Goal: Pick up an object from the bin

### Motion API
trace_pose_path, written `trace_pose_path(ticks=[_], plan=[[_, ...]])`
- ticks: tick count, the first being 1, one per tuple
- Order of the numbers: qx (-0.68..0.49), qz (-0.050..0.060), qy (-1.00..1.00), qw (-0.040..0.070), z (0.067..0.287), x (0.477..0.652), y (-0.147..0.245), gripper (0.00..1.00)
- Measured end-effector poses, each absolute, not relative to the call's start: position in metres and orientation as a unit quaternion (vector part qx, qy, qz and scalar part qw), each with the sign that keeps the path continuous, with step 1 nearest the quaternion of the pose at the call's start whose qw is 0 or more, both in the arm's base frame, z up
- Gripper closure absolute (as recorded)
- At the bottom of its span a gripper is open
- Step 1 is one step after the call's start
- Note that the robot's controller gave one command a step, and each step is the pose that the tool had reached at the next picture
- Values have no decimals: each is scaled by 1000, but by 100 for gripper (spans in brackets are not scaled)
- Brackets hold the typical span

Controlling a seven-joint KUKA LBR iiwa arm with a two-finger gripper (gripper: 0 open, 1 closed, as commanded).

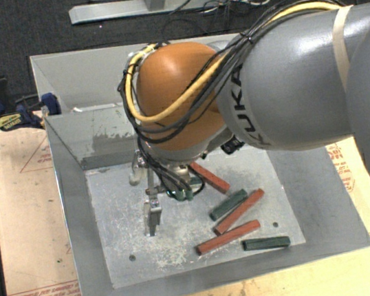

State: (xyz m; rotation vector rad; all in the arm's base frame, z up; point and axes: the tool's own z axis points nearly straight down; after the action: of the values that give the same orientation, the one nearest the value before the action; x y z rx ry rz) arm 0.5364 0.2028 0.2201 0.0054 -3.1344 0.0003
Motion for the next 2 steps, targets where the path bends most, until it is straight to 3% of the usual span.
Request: trace_pose_path(ticks=[1,2], plan=[[0,-1,-1000,0,224,538,202,0],[47,-1,-999,1,232,516,174,0]])
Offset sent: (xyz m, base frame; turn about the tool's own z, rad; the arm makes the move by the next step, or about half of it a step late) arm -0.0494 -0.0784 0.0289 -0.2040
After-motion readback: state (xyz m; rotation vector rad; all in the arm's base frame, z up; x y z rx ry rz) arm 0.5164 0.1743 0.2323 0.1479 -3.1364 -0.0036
